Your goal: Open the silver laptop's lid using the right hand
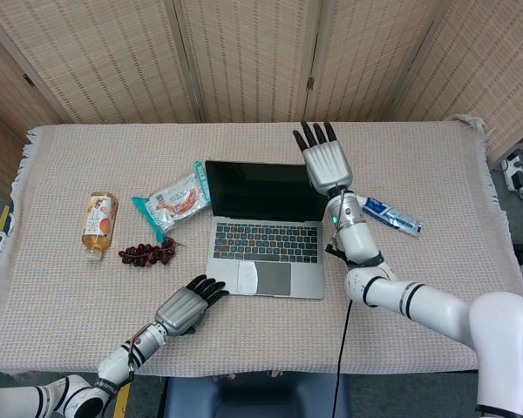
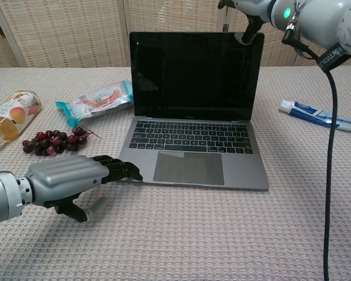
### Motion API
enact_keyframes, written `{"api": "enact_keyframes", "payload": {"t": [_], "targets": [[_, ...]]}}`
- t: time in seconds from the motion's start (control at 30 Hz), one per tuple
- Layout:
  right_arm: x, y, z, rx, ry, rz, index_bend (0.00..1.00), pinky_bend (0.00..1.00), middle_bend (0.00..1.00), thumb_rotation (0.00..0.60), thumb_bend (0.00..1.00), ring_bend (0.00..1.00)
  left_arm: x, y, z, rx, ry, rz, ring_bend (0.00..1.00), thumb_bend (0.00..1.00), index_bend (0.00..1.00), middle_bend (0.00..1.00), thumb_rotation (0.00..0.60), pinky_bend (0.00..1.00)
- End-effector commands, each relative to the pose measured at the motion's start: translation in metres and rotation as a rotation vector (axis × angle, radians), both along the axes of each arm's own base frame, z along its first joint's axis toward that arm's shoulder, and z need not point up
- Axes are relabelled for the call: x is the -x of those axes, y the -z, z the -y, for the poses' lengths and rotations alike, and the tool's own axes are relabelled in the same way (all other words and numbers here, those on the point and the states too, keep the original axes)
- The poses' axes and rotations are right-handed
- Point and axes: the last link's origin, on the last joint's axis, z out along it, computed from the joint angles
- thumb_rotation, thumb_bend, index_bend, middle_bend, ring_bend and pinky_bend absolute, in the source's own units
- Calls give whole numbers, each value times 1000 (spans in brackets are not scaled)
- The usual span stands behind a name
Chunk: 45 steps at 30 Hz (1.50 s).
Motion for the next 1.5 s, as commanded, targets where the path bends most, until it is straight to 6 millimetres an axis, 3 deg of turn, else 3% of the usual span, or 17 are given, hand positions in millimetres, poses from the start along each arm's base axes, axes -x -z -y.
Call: {"api": "enact_keyframes", "payload": {"t": [0.03, 0.33, 0.8, 1.13, 1.5], "targets": [[8, -16, -21, -27, -44, 42, 0, 0, 0, 600, 575, 0, -4, -5, 1, 6, -12, 47, 0, 734, 134, 103, 600, 0], [35, -62, -78, -37, -100, 94, 0, 0, 0, 600, 576, 0, -6, -38, 3, -60, -11, 132, 0, 734, 134, 103, 600, 0], [126, -111, -187, -48, -64, 177, 0, 0, 0, 600, 576, 0, 15, -113, 1, -310, -103, 204, 0, 735, 137, 103, 600, 0], [186, -121, -258, -3, -40, 281, 0, 0, 0, 600, 576, 0, 62, -171, 19, -502, -237, 206, 0, 734, 149, 103, 600, 0], [219, -123, -297, 35, 10, 342, 0, 0, 0, 600, 576, 0, 106, -199, 62, -649, -356, 199, 0, 734, 158, 103, 600, 0]]}}
